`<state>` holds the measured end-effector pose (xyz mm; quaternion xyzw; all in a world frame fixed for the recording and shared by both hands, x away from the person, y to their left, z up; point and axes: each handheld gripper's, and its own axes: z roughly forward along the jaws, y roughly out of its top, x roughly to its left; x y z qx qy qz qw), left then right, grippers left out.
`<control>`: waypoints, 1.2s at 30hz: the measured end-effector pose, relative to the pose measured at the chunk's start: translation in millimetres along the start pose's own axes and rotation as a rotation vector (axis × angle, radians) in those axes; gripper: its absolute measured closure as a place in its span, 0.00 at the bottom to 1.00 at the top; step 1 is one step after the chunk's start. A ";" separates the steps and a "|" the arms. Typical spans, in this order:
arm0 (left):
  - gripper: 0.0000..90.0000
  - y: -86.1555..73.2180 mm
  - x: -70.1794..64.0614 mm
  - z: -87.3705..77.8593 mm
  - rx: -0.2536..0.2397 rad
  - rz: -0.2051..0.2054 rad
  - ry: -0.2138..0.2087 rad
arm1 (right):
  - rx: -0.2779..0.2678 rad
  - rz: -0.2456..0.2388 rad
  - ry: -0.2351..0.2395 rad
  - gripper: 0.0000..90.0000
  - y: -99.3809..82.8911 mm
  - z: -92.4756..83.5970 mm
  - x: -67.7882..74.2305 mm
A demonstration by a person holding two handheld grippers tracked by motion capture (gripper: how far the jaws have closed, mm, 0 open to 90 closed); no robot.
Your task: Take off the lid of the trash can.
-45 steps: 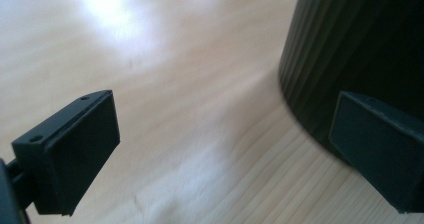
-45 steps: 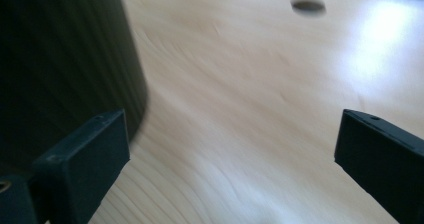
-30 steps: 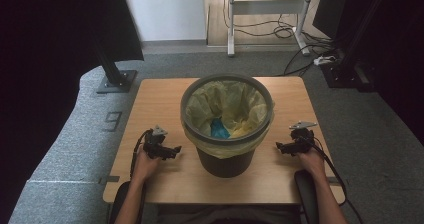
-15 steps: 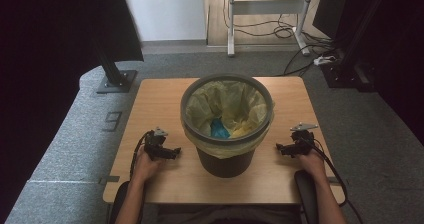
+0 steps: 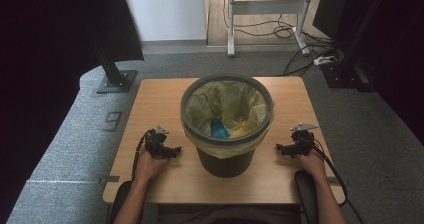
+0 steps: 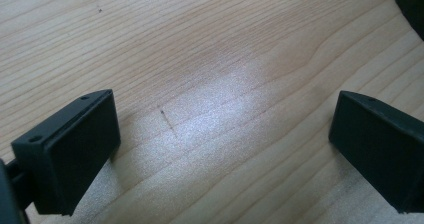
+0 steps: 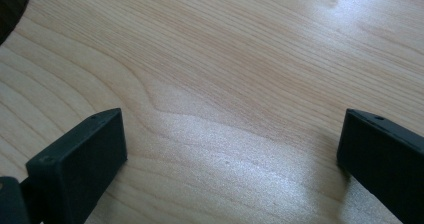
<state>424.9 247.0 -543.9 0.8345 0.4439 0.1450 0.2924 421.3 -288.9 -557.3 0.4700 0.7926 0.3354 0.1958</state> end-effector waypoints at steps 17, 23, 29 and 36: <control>0.01 18.7 -6.7 -11.9 0.054 0.011 -0.053 | -0.001 0.000 -0.001 0.00 -0.4 -0.3 0.5; 0.01 34.5 -6.3 -31.5 0.024 0.005 -0.103 | -0.001 0.000 -0.001 0.00 -0.4 -0.3 0.5; 0.00 50.6 -5.0 -51.2 -0.004 0.009 -0.140 | -0.001 -0.001 -0.001 0.00 -0.4 -0.3 0.7; 0.01 66.5 -3.1 -68.6 -0.024 0.006 -0.164 | -0.002 -0.003 0.001 0.00 -0.5 -0.4 0.9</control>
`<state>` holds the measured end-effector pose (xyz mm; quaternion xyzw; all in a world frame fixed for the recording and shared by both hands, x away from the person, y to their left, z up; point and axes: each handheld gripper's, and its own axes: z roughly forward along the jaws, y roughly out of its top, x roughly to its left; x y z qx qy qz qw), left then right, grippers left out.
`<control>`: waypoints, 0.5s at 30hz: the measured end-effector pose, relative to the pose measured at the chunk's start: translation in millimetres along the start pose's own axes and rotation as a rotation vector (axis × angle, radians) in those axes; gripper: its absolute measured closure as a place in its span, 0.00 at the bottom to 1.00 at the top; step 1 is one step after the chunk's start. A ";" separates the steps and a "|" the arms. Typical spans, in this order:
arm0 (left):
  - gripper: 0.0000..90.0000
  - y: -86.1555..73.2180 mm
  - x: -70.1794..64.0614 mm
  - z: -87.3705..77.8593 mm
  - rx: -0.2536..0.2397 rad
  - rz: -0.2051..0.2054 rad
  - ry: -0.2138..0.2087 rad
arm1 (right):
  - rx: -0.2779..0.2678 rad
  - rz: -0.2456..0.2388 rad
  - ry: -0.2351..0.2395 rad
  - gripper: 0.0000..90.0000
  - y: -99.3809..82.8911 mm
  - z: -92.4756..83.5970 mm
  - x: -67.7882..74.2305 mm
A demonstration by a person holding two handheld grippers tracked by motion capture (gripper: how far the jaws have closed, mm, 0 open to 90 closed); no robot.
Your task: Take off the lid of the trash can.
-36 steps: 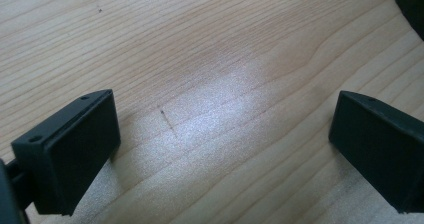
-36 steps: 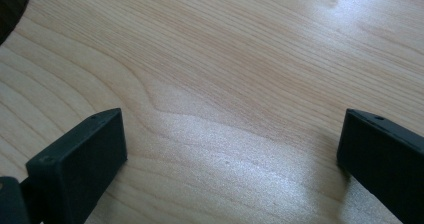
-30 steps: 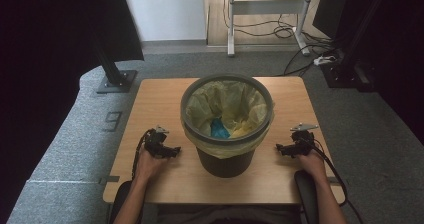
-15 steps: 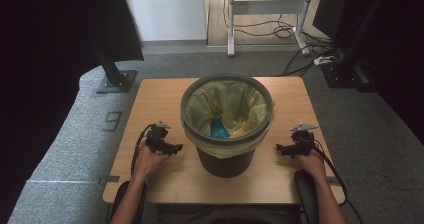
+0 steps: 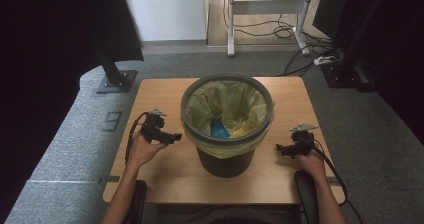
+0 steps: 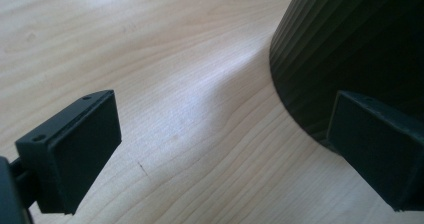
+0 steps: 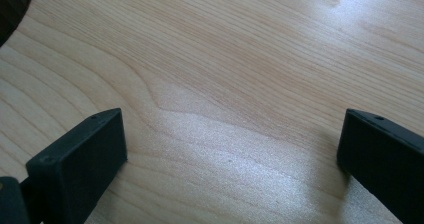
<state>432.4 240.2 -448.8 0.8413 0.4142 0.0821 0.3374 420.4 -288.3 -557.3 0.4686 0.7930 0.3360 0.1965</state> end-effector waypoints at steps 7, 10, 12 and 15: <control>0.03 18.1 -3.5 -17.5 -0.008 0.034 0.015 | 0.000 -0.002 0.001 0.00 0.0 0.0 0.1; 0.03 25.7 -5.9 -24.6 -0.013 0.047 0.019 | 0.000 -0.003 0.002 0.00 0.0 0.0 0.2; 0.03 30.6 -7.3 -28.9 -0.017 0.055 0.014 | 0.001 -0.004 0.004 0.00 0.0 0.0 0.3; 0.03 38.2 -9.6 -35.0 -0.024 0.066 0.009 | 0.001 -0.004 0.004 0.00 0.0 -0.1 0.3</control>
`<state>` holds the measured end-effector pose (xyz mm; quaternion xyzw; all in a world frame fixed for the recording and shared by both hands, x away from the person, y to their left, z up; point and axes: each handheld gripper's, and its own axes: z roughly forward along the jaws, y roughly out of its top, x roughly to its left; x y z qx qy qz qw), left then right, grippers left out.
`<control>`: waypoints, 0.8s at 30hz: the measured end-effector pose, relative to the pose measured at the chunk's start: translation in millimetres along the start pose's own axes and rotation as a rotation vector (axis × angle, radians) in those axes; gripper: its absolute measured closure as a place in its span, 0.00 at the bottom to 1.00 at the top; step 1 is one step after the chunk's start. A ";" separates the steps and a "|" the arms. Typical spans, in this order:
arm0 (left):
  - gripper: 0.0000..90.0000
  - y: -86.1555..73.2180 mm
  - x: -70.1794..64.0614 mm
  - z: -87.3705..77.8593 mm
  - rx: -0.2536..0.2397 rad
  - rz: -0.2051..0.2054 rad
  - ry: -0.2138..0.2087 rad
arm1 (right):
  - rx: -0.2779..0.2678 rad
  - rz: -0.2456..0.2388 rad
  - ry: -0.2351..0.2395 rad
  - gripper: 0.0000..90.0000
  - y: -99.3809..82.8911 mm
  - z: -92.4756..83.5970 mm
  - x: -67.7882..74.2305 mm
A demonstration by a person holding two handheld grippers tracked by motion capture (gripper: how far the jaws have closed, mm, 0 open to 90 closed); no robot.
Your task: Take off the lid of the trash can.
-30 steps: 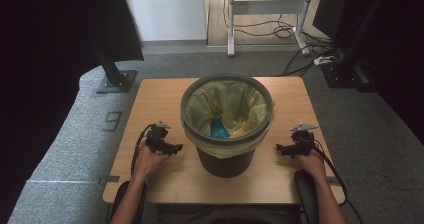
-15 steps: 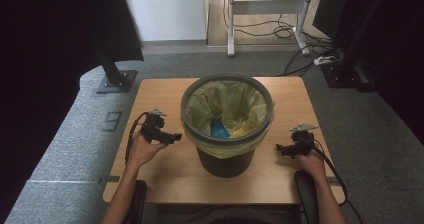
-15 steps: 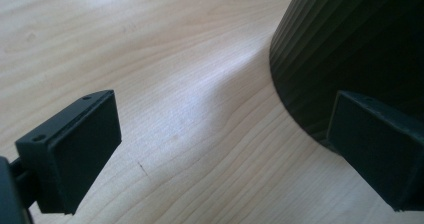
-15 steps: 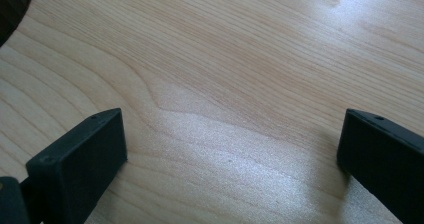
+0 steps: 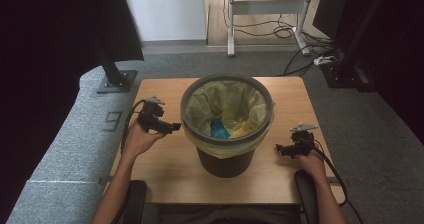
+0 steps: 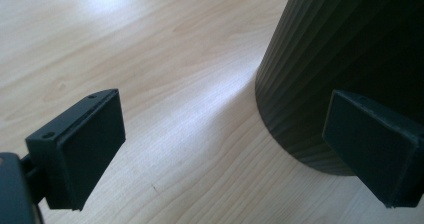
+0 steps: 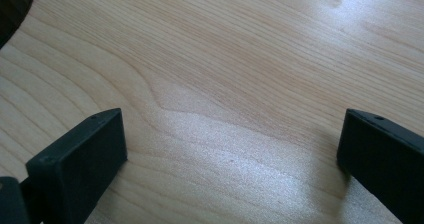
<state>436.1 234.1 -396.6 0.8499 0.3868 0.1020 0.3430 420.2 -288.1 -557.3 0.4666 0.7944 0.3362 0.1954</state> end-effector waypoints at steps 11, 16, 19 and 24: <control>0.05 27.8 -6.0 -18.9 -0.017 0.031 0.006 | 0.000 -0.001 0.001 0.00 0.0 0.0 0.1; 0.08 38.8 -6.6 -28.4 -0.019 0.044 0.016 | 0.000 -0.002 0.001 0.00 0.0 0.0 0.1; 0.08 45.1 -5.8 -34.7 -0.028 0.046 0.015 | 0.000 -0.002 0.001 0.00 0.0 0.0 0.2; 0.09 56.1 -4.0 -45.6 -0.054 0.037 0.011 | 0.000 -0.001 0.001 0.00 0.0 0.0 0.2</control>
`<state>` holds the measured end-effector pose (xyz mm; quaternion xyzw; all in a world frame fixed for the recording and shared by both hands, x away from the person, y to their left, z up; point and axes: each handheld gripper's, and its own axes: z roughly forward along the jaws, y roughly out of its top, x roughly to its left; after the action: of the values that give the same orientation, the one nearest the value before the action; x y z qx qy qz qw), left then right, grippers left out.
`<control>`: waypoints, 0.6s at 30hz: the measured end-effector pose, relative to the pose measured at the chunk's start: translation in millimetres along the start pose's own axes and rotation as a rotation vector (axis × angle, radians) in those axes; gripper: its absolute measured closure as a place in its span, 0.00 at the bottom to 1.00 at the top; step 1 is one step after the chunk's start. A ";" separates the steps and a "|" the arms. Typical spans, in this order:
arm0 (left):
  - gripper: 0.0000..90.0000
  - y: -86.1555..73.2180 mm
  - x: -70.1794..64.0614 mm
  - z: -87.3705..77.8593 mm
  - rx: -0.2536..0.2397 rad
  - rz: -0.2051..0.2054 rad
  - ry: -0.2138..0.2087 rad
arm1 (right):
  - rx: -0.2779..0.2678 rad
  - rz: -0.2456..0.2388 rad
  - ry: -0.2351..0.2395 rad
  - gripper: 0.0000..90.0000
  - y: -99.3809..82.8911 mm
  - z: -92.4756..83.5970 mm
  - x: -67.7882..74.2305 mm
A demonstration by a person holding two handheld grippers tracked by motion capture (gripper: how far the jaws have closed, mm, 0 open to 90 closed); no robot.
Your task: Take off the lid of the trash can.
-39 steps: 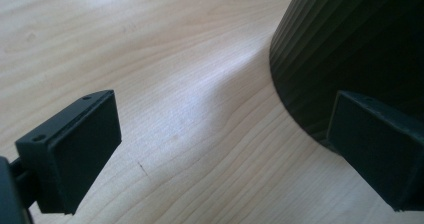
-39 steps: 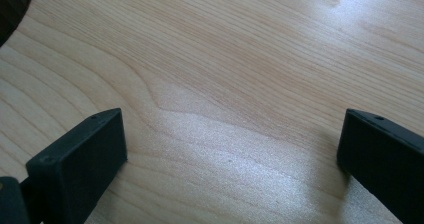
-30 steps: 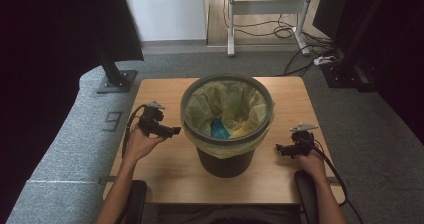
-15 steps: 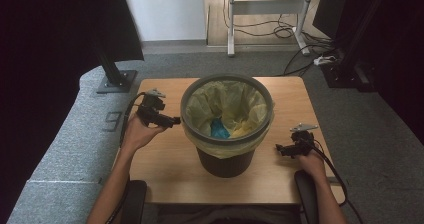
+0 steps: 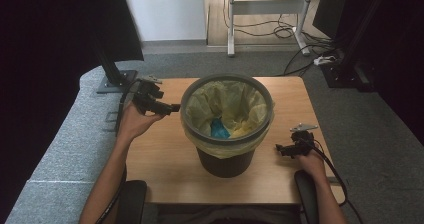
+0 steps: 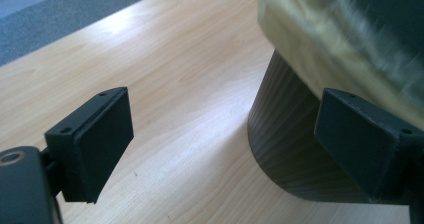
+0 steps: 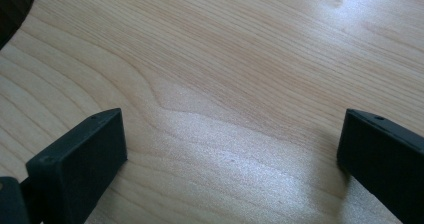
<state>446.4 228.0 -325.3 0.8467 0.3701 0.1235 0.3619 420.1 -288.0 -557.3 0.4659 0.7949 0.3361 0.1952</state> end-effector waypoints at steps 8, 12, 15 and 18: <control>0.13 18.0 -0.4 -14.5 -0.023 0.003 0.001 | 0.000 0.001 0.000 0.00 0.2 0.2 0.3; 0.15 26.9 -2.4 -19.7 -0.027 0.011 0.007 | 0.001 0.002 0.000 0.00 0.3 0.2 0.5; 0.16 33.0 -3.6 -24.0 -0.028 0.018 0.017 | 0.001 0.002 0.000 0.00 0.2 0.2 0.5; 0.16 38.7 -4.8 -27.6 -0.032 0.020 0.021 | 0.001 0.002 0.000 0.00 0.3 0.2 0.5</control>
<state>450.7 221.1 -278.2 0.8431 0.3632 0.1419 0.3702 420.1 -287.4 -557.2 0.4670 0.7945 0.3359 0.1945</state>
